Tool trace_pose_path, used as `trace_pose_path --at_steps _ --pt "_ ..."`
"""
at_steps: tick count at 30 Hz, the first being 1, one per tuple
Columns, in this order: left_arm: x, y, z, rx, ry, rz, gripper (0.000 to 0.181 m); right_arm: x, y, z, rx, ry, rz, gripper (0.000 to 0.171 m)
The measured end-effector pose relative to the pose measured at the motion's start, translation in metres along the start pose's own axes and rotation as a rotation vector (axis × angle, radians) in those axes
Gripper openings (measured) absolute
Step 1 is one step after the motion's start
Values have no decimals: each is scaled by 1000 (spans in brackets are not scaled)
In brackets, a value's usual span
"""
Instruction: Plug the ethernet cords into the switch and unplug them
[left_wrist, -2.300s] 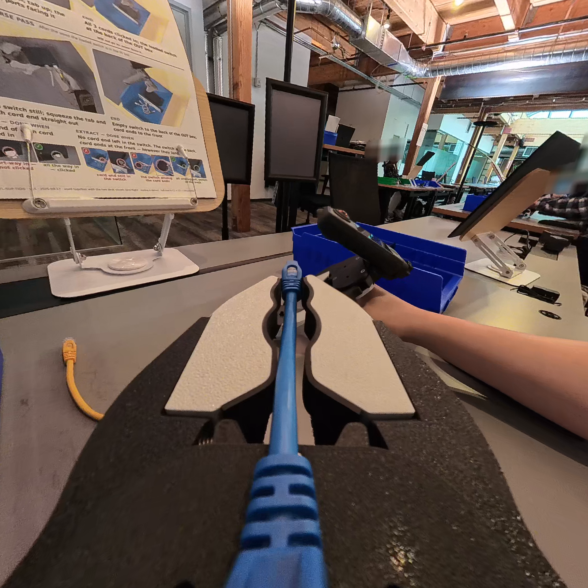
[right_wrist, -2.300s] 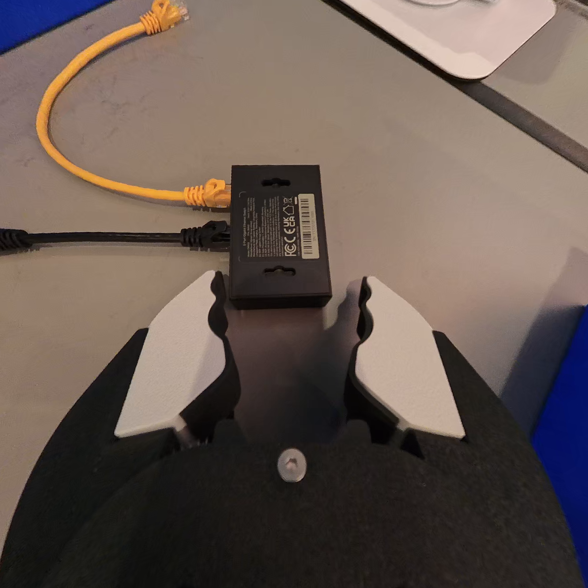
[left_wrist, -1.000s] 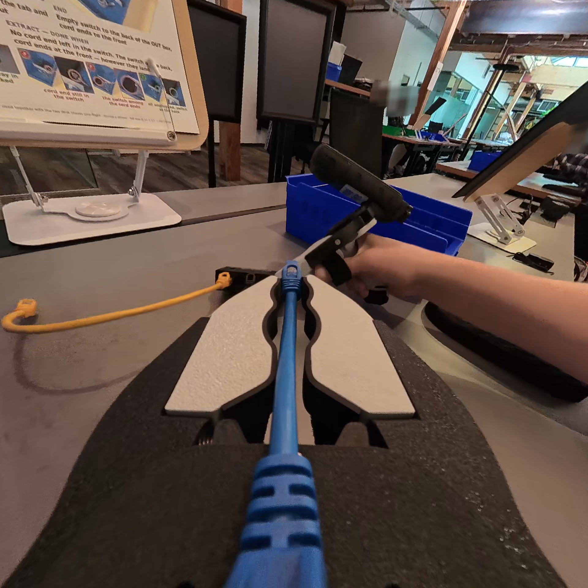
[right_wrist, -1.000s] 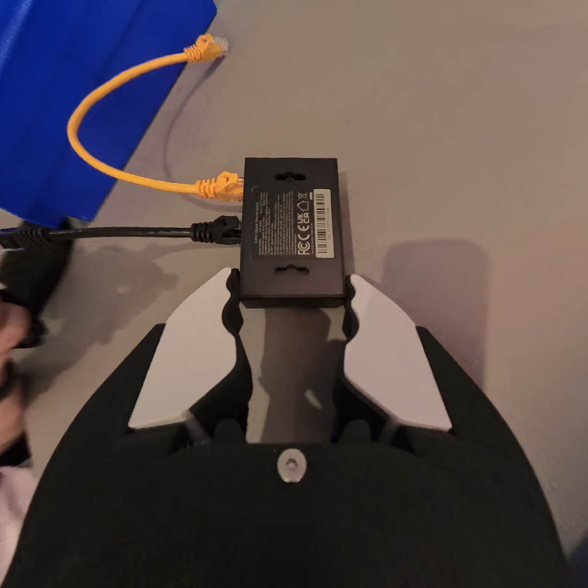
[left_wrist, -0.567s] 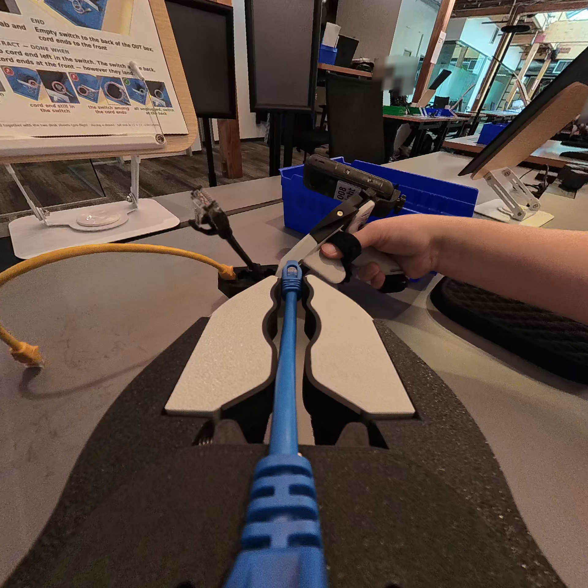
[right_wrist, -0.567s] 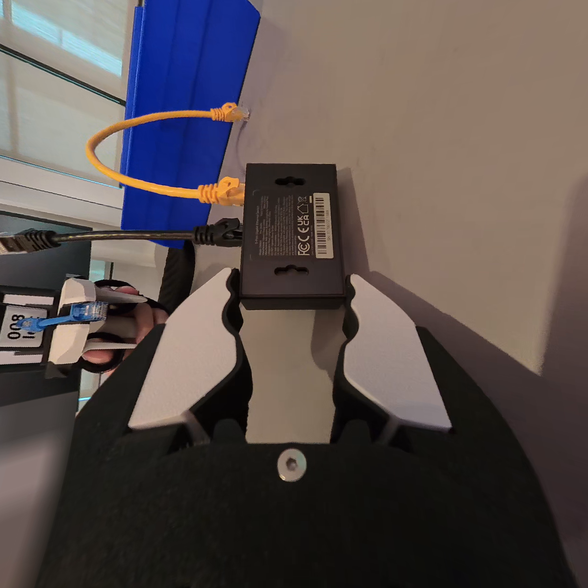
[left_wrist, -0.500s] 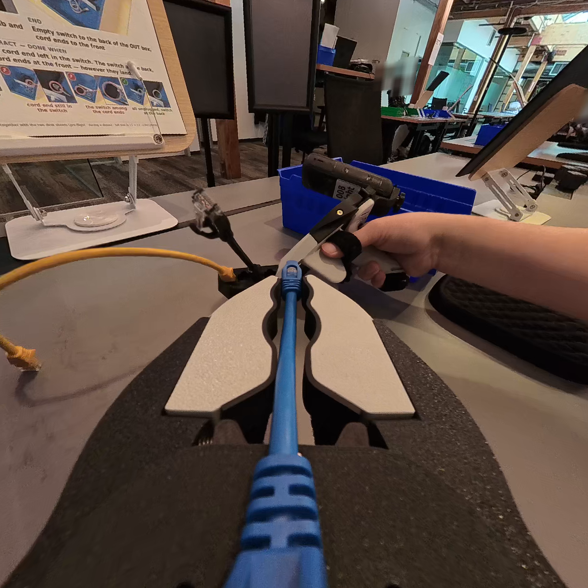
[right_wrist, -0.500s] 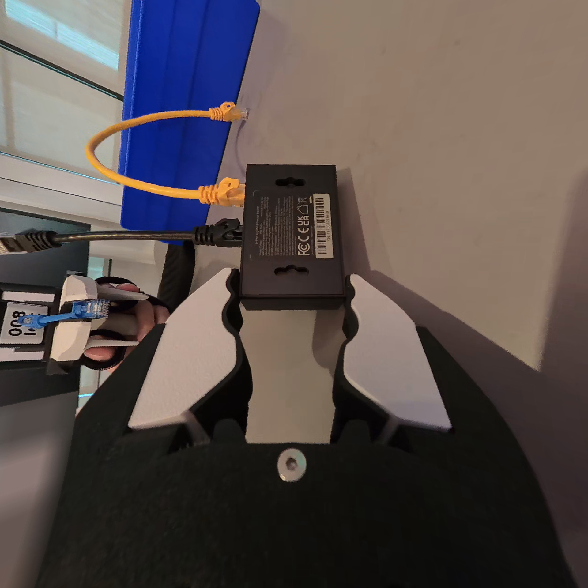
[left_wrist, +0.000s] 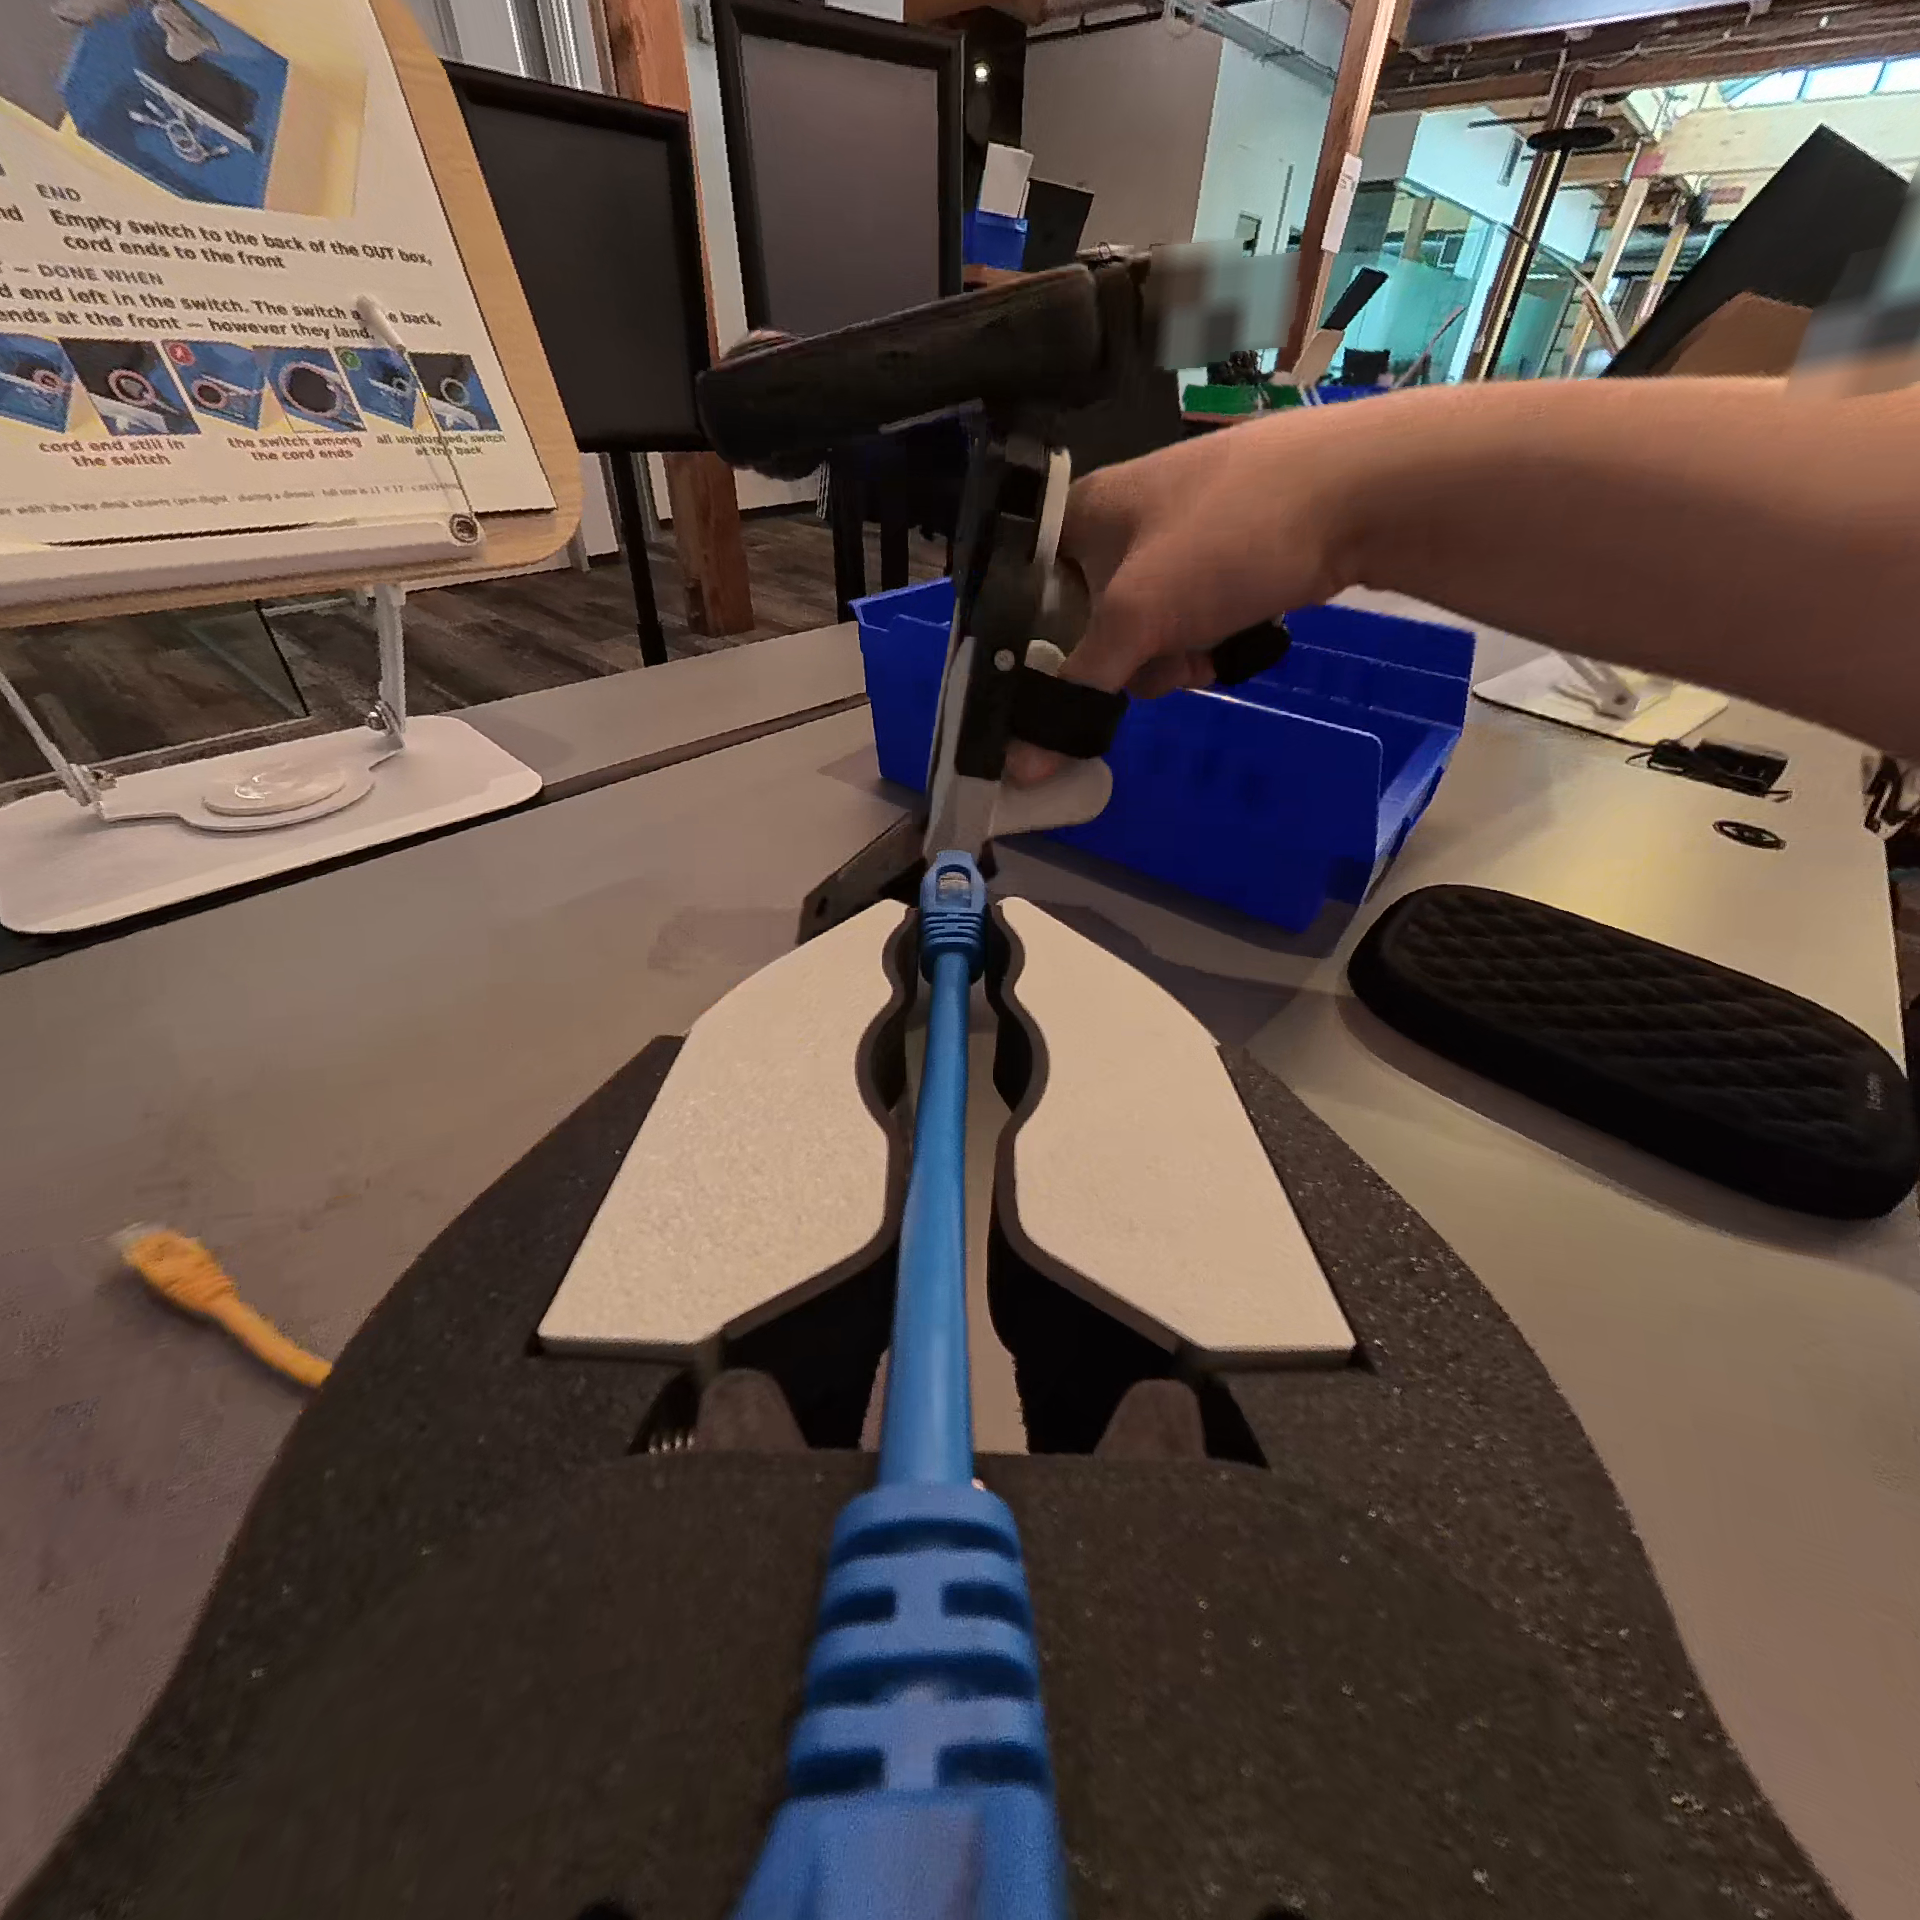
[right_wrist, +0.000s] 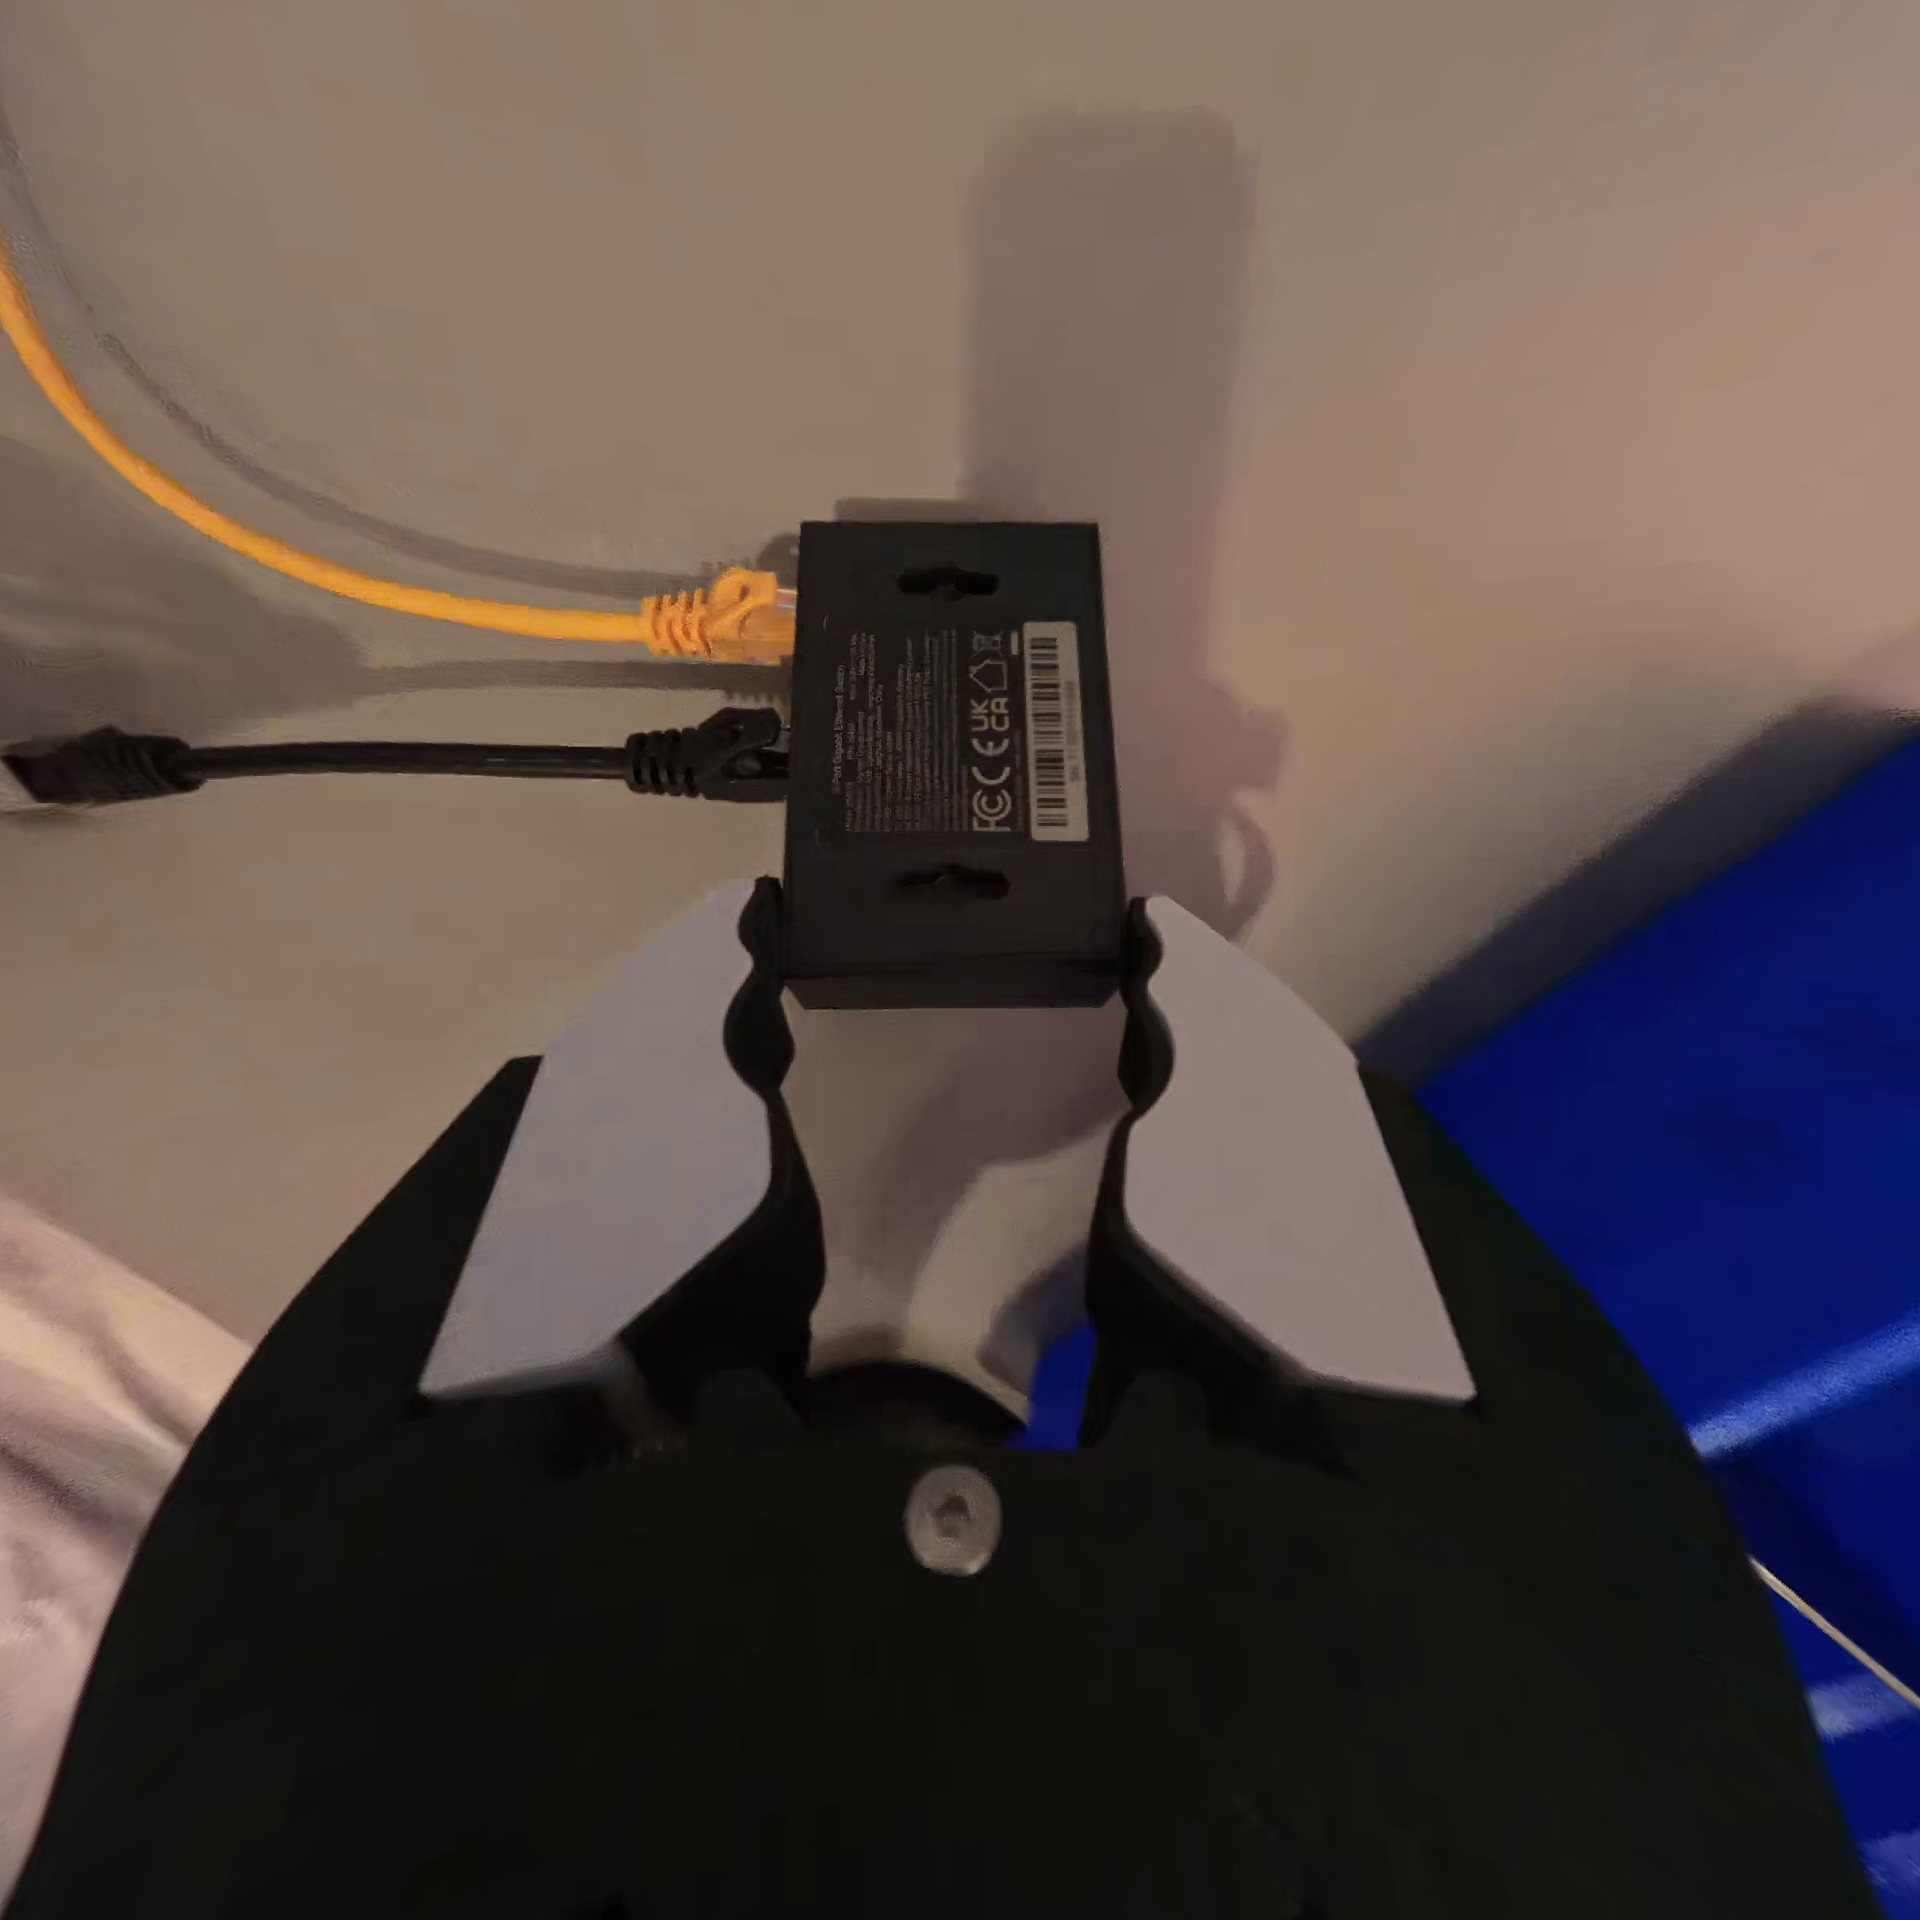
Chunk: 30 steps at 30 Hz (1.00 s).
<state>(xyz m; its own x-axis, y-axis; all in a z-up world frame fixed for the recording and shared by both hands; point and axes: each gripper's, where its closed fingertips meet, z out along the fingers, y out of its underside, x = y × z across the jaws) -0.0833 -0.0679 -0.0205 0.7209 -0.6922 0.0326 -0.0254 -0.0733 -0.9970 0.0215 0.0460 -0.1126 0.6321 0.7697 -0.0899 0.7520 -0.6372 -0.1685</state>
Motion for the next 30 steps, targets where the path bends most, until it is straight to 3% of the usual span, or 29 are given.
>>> trace_pose_path --at_steps 4,11,19,30 --pt "-4 -3 -3 16 -4 -16 11 5 10 -7 -125 109 -113 60" --pt "-2 -4 -3 14 5 -12 11 4 38 -15 -279 123 -148 60" --pt "0 -5 -3 15 1 5 11 0 33 -5 -163 62 -61 60" --pt "-10 -9 -8 38 -29 -21 11 -20 6 35 211 108 22 60"
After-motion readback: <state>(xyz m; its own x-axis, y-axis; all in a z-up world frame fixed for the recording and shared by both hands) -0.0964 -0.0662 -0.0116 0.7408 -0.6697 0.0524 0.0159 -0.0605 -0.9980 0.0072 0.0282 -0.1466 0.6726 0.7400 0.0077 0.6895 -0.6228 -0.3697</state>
